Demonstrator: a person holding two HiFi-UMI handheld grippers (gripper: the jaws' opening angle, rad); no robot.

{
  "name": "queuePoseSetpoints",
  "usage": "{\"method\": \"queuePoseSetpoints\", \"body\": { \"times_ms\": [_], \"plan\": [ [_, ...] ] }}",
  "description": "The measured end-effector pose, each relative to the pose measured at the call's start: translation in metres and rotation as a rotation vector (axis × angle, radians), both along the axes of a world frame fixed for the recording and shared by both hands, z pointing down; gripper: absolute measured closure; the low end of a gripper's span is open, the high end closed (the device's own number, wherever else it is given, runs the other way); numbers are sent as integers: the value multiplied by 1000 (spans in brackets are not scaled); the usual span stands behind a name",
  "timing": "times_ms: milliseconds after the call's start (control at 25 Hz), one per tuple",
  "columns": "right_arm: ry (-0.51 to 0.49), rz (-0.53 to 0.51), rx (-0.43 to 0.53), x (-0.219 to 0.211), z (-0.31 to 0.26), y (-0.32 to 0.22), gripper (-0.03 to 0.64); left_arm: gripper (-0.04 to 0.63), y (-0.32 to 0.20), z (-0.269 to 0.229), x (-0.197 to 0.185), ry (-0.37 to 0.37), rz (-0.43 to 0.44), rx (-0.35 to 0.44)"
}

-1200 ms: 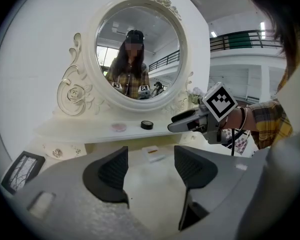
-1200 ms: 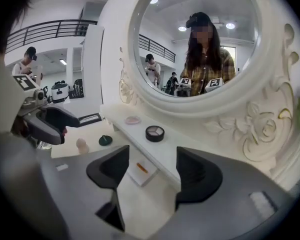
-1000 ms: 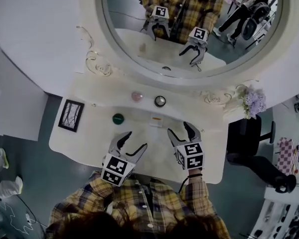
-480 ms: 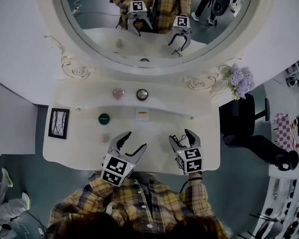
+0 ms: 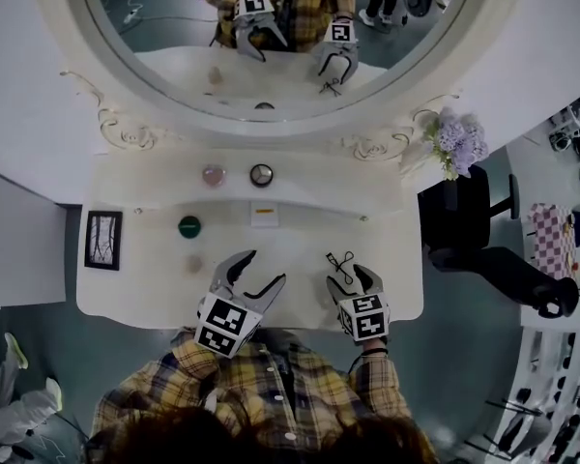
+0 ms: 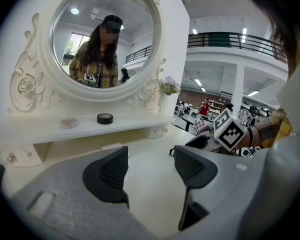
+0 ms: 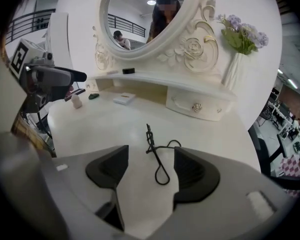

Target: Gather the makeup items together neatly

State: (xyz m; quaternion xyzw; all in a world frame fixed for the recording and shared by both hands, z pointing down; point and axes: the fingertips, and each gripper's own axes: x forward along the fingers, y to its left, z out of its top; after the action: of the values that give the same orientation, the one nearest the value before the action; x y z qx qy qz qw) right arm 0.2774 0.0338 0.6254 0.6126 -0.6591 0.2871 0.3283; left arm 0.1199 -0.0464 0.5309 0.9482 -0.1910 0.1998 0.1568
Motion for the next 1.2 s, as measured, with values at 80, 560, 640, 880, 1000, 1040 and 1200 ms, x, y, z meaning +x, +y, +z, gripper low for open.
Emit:
{"method": "queuePoseSetpoints", "body": {
  "times_ms": [80, 560, 640, 880, 1000, 1040, 1200],
  "plan": [
    [-4, 6, -13, 1, 6, 5, 336, 314, 2, 2, 1, 2, 5, -6],
    [24, -48, -43, 8, 19, 9, 442, 314, 4, 1, -6, -3, -8, -9],
    [10, -74, -46, 5, 19, 8, 454, 314, 4, 1, -8, -1, -11, -15],
    [-33, -132, -47, -6, 21, 7, 548, 314, 3, 1, -13, 0, -20, -8],
    [-36, -134, -52, -6, 21, 8, 557, 314, 3, 1, -16, 2, -28, -12],
    [-30, -136, -55, -5, 21, 8, 563, 314, 2, 1, -16, 3, -30, -13],
    [-19, -142, -53, -5, 19, 3, 597, 314, 1, 1, -19, 0, -37, -6]
  ]
}}
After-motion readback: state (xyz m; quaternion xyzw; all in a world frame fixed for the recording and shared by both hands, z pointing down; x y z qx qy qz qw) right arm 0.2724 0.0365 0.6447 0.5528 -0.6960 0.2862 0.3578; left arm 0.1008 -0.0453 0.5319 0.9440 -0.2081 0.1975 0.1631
